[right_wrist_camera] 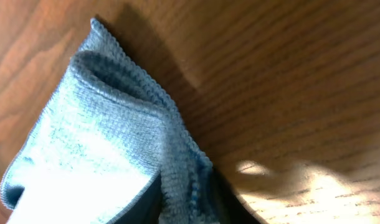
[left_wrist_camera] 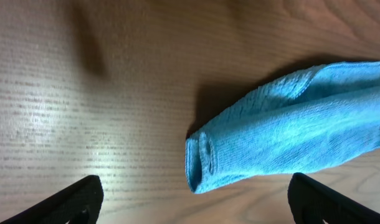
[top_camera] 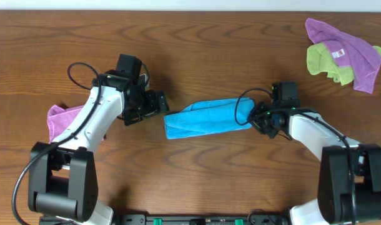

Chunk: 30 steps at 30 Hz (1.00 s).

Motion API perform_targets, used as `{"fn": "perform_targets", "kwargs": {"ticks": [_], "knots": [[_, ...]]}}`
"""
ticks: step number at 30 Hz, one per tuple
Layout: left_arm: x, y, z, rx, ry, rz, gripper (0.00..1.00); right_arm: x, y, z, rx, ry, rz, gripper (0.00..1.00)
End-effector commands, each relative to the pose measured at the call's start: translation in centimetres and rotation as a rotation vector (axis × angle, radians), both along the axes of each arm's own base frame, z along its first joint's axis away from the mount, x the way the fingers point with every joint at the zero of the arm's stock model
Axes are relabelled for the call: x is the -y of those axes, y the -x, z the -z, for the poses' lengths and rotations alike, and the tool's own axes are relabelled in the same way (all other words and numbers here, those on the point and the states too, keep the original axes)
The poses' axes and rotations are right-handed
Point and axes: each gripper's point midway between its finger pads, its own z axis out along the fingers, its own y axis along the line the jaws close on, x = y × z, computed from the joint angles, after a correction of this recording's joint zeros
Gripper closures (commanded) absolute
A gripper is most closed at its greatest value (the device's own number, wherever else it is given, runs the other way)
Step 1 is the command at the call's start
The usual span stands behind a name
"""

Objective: Fold the cloth

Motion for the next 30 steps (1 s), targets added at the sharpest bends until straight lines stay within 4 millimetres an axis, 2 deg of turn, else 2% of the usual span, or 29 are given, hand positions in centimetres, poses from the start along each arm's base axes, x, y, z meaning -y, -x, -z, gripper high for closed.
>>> {"fn": "perform_targets", "kwargs": {"ticks": [1,2,6,9,12,15,17,19,22,30], "knots": [[0.1,-0.9,-0.4,0.029,0.006,0.015,0.02,-0.3,0.1,0.6,-0.011,0.018,-0.014,0.95],[0.3,-1.0,-0.6,0.034,0.022,0.018,0.02,-0.2,0.1,0.6,-0.008,0.018,-0.013,0.99],[1.9,-2.0,-1.1,0.088,0.061,0.044,0.04,-0.2,0.0,0.6,-0.007,0.019,-0.013,0.99],[3.0,-2.2,-1.3,0.113,0.071,0.06,0.12,-0.2,0.1,0.6,-0.008,0.018,-0.013,0.99],[4.0,-2.2,-1.4,0.12,0.079,0.069,0.31,-0.3,0.1,0.6,-0.007,0.018,-0.014,0.99],[4.7,-1.9,-1.4,0.108,0.085,0.061,0.67,-0.3,0.1,0.6,-0.007,0.018,-0.014,0.99],[5.0,-1.7,-1.4,0.098,0.089,0.048,0.83,-0.3,0.1,0.6,-0.007,0.018,-0.013,0.99],[5.1,-1.7,-1.4,0.085,0.094,0.022,0.94,-0.3,0.1,0.6,-0.007,0.018,-0.013,0.99],[5.2,-1.6,-1.4,0.07,0.099,-0.006,0.94,-0.2,0.1,0.6,-0.008,0.018,-0.013,0.99],[7.3,-0.7,-1.4,0.069,0.092,0.028,0.94,-0.3,0.1,0.6,-0.008,0.018,-0.014,0.99]]}}
